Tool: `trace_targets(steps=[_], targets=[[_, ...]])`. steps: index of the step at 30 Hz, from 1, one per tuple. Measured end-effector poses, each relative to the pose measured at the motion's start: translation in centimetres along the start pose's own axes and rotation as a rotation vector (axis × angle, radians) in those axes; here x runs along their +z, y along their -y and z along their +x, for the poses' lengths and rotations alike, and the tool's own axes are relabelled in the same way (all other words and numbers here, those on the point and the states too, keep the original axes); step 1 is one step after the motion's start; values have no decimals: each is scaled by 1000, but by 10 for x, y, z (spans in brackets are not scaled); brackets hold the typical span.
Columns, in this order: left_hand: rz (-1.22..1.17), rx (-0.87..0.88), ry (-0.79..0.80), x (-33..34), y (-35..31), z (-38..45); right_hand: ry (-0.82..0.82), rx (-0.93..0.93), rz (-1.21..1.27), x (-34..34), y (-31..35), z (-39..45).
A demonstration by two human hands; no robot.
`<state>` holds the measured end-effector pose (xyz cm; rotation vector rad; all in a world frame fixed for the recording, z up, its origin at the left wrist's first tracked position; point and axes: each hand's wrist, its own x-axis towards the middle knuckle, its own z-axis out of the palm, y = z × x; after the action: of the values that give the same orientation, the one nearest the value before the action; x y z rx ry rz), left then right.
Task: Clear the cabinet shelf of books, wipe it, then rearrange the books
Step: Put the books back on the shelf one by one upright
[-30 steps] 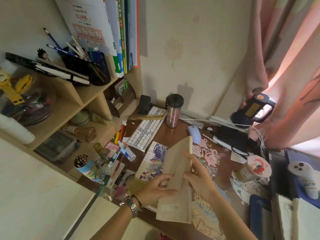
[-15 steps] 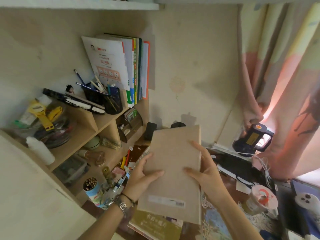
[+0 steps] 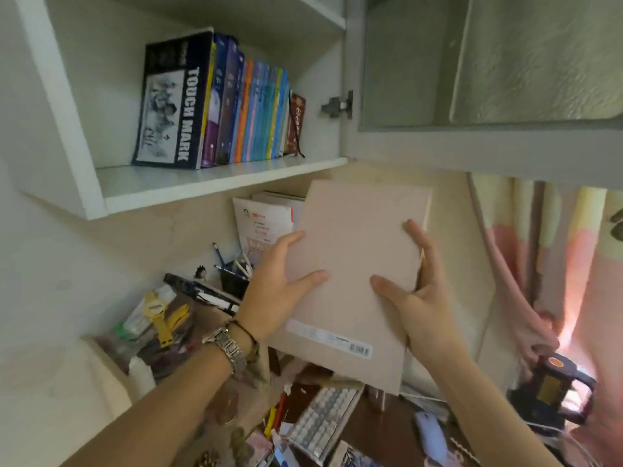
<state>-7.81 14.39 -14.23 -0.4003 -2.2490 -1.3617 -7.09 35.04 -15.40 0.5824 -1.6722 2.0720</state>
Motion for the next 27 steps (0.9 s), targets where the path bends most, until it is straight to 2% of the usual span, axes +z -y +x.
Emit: trace_targets(steps=[8, 15, 24, 27], targets=[[131, 174, -44, -64, -73, 64, 21, -242, 38, 39, 59, 69], [58, 204, -148, -110, -103, 109, 27, -406, 58, 84, 100, 115], [23, 178, -284, -160, -110, 142, 127, -476, 59, 146, 121, 161], [168, 162, -391, -164, -94, 145, 176, -462, 44, 168, 115, 167]])
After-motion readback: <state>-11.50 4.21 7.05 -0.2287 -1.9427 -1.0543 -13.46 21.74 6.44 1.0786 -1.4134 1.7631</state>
